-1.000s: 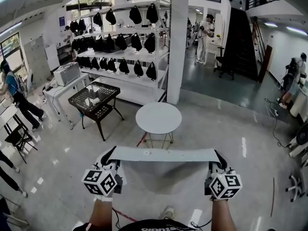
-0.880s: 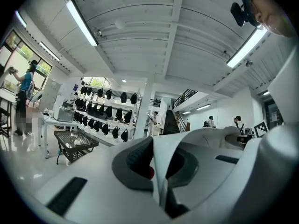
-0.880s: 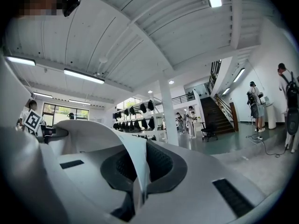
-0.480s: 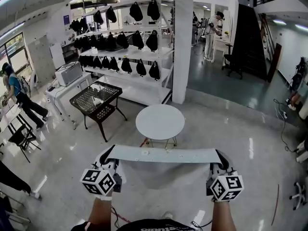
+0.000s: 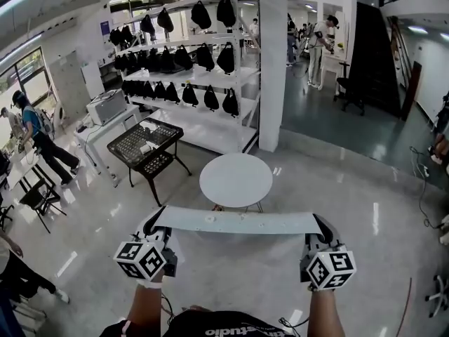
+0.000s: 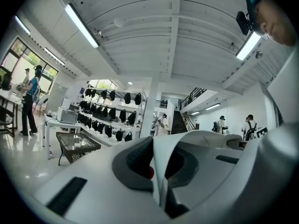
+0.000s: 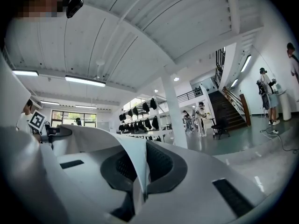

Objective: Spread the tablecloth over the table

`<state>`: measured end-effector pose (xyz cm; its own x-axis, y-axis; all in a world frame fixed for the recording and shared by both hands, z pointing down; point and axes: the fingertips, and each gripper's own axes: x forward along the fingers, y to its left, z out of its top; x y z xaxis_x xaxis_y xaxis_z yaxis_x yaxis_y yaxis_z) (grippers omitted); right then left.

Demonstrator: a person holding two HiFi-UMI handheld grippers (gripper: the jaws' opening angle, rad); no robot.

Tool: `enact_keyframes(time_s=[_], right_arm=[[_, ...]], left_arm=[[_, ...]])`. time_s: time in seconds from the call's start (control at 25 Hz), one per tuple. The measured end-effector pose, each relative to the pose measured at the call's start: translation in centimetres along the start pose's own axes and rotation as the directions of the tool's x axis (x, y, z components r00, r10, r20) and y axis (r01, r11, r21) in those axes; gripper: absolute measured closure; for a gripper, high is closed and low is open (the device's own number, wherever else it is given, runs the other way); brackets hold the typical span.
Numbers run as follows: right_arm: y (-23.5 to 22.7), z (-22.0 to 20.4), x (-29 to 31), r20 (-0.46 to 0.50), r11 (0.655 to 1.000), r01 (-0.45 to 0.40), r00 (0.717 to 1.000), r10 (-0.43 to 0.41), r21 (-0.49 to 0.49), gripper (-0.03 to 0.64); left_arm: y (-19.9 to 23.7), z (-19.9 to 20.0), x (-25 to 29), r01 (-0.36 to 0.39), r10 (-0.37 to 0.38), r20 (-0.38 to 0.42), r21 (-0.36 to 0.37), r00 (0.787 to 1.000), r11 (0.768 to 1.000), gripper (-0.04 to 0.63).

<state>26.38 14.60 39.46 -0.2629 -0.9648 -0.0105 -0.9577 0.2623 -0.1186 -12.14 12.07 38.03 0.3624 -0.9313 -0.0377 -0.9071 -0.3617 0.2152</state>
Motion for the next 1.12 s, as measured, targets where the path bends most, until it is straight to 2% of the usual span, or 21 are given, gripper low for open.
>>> enact_keyframes(time_s=[0.4,0.56,0.92,1.12], right_arm=[[-1.0,-0.1,2.8,0.026,0.999,-0.025,0.999,0.025,0.028,0.591],[-1.5,-0.5,4.4,0.017,0.999,-0.017,1.000,0.016,0.034,0.591],[-2.5,0.3,11.4,0.011,1.000,0.013,1.000,-0.013,-0.010,0.591],[-2.9,1.2,17.0,0.016,0.999,0.030,0.999,-0.030,-0.041,0.591]], left_arm=[[0.3,0.4,1.5,-0.027,0.027,-0.001,0.033,1.000,0.999,0.575],[1.2,-0.4,3.1,-0.030,0.031,-0.009,0.020,0.999,0.999,0.575],[5.1,-1.7,10.2,0.003,-0.003,-0.014,-0.047,1.000,0.999,0.575],[8.2,-1.5,15.6,0.018,-0.019,-0.012,-0.058,1.000,0.998,0.575]])
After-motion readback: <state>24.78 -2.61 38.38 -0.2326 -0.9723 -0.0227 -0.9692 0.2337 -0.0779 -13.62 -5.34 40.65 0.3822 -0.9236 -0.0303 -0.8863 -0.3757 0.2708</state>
